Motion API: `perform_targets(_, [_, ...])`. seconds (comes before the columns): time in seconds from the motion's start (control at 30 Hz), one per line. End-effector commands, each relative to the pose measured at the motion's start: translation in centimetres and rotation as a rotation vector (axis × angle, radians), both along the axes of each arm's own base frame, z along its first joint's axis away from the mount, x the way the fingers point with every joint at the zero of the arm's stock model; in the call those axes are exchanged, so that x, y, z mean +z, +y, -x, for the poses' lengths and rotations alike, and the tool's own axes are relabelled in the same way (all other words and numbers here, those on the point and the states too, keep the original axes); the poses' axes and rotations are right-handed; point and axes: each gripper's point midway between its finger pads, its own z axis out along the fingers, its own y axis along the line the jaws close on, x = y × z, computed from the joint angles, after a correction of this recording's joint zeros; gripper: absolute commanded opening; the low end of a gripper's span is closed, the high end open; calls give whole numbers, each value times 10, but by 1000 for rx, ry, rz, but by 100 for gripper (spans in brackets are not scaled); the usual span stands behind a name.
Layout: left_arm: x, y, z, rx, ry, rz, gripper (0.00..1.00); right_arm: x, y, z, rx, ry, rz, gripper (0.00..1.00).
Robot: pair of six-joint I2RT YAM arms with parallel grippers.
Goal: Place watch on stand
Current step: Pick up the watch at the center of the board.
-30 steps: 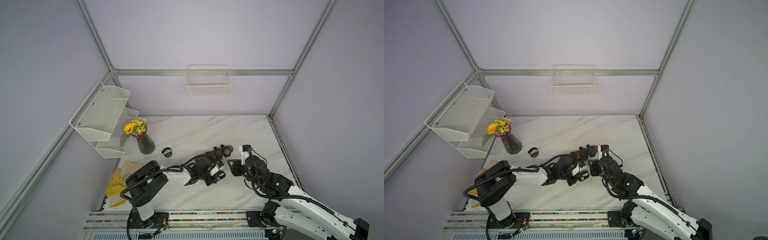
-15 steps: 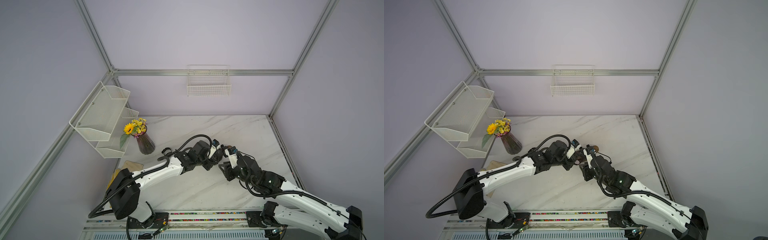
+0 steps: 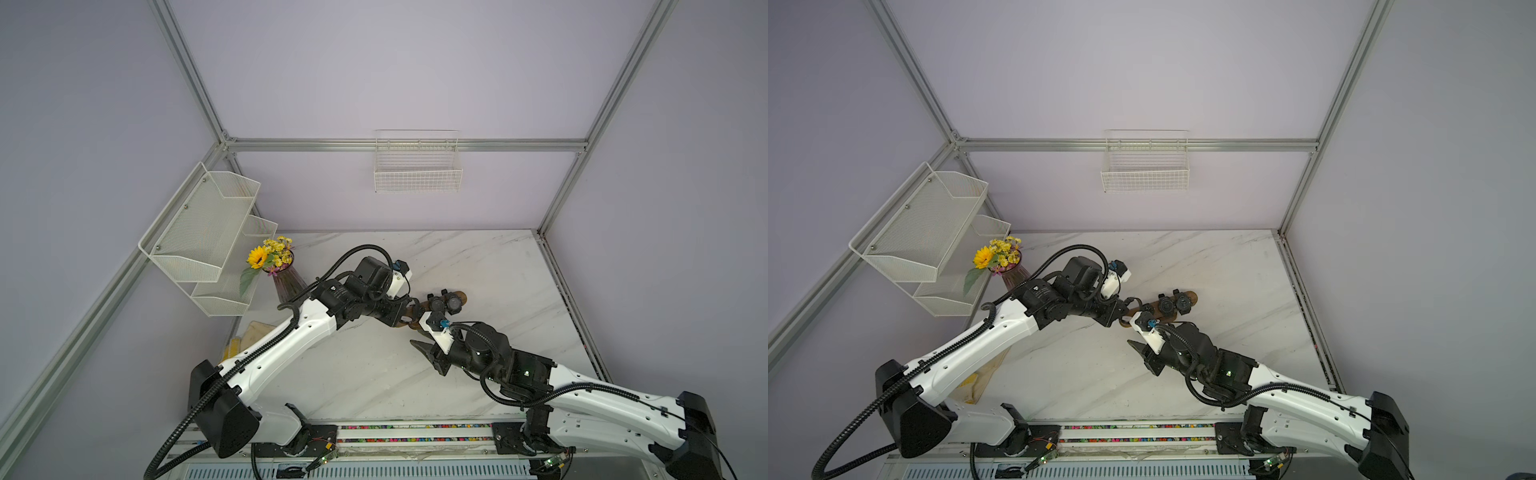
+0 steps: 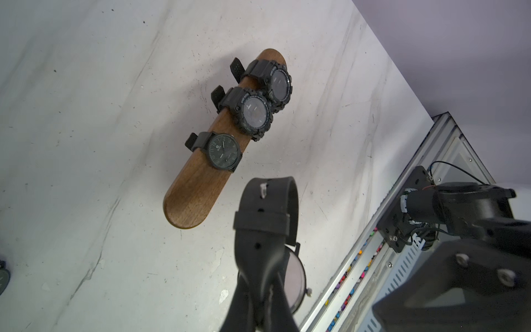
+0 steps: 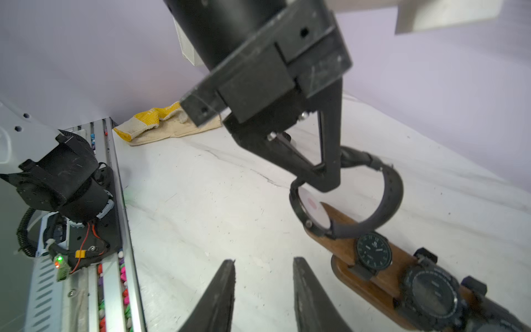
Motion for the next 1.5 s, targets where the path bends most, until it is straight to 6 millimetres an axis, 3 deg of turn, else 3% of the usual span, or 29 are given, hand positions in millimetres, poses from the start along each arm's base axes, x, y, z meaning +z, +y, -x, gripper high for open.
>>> perform_targets(0.0, [22, -4, 17, -62, 40, 56, 0, 16, 16, 0, 76, -139, 5, 34])
perform_targets(0.2, [22, -4, 23, -77, 52, 64, 0, -2, 19, -2, 101, -147, 95, 34])
perform_targets(0.7, [27, -8, 31, -124, 81, 81, 0, -19, 18, -14, 57, -170, 157, 36])
perform_targets(0.9, [27, -9, 32, -132, 89, 81, 0, -22, 20, -18, 43, -171, 168, 29])
perform_targets(1.2, [22, -8, 28, -109, 95, 64, 0, -17, 23, -17, 32, -137, 111, 6])
perform_targets(1.23, [22, -7, 27, -102, 91, 58, 3, -16, 23, -16, 30, -122, 96, 6])
perform_targets(1.47, [27, 14, 11, 27, -68, 61, 49, -16, 17, -11, -5, 8, -22, 5])
